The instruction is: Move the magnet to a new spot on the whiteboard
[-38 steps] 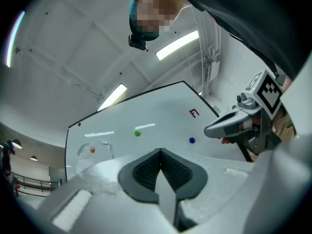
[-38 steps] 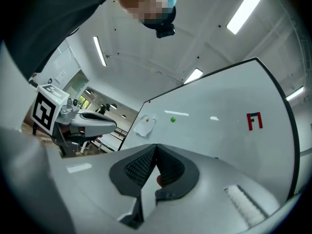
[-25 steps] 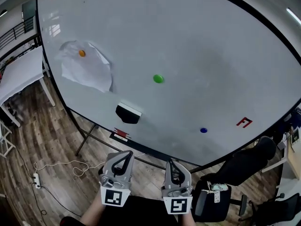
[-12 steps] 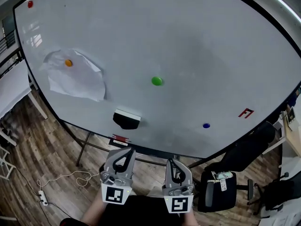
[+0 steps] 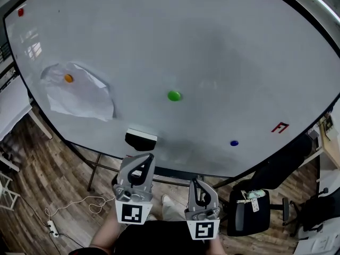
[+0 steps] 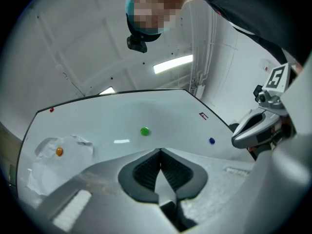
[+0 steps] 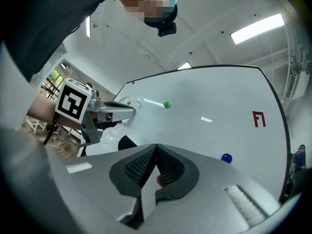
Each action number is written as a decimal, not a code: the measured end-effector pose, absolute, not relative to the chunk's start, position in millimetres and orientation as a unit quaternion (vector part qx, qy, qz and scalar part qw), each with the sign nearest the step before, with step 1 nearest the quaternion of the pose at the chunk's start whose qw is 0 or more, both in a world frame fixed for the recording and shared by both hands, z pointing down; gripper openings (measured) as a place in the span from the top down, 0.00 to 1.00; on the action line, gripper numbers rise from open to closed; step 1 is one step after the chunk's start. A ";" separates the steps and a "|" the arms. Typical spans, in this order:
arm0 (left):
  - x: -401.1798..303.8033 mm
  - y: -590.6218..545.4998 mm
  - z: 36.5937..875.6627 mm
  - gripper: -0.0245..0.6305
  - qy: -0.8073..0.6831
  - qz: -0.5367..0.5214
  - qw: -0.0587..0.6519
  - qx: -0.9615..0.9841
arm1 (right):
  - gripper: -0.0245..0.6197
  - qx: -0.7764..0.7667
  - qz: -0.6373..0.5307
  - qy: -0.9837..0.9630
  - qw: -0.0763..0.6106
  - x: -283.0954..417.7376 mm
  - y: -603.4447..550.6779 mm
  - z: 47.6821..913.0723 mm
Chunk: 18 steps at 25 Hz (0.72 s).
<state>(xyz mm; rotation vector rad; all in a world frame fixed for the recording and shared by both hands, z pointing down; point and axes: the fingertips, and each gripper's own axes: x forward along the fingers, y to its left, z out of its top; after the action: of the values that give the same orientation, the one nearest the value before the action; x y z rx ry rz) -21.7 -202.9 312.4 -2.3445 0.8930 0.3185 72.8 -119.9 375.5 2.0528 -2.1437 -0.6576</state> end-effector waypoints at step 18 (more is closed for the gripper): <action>27.4 -248.3 239.2 0.86 0.332 0.143 0.342 -0.867 | 0.96 0.689 -0.212 -0.692 0.037 98.7 -148.9 368.6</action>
<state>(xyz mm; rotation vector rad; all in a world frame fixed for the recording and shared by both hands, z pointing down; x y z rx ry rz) 27.4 -248.3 239.2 -2.2559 0.8633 0.3720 98.7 -148.9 368.6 2.1147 -2.1241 -0.6511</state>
